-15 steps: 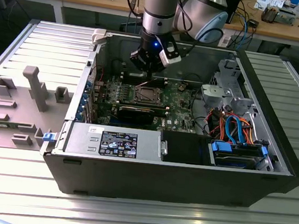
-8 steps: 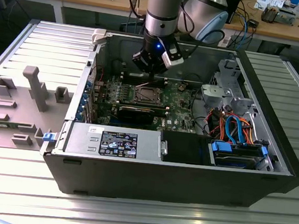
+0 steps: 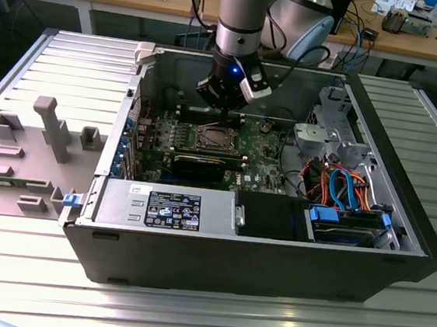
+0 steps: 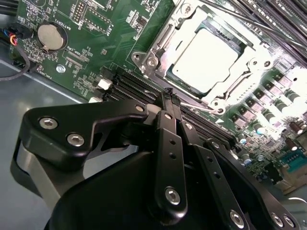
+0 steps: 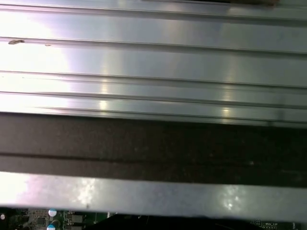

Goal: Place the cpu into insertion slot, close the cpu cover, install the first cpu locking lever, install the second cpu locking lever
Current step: 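Install the first cpu locking lever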

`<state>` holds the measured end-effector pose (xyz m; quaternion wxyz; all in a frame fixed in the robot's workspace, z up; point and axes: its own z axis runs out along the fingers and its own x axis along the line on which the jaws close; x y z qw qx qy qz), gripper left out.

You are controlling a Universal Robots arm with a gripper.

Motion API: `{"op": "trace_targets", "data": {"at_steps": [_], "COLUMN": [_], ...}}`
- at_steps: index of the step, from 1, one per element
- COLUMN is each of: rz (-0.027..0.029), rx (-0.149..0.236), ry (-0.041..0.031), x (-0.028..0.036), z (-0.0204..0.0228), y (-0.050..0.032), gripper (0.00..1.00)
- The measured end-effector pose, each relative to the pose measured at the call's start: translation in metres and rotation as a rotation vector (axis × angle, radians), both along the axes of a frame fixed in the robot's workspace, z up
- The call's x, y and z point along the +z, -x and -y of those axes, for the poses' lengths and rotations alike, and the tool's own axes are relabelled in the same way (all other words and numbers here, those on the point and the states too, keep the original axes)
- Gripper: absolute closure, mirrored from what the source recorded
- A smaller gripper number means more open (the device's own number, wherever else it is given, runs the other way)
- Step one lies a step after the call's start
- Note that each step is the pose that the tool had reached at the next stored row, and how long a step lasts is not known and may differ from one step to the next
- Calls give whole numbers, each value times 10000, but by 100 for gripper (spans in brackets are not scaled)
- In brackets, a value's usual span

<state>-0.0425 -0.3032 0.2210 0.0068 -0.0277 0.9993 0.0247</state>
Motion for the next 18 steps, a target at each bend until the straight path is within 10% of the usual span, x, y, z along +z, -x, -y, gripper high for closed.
{"op": "trace_targets", "data": {"at_steps": [18], "rz": [1], "rx": [-3], "ry": [0], "x": [-73], "z": [0], "y": [-39], "gripper": [89]}}
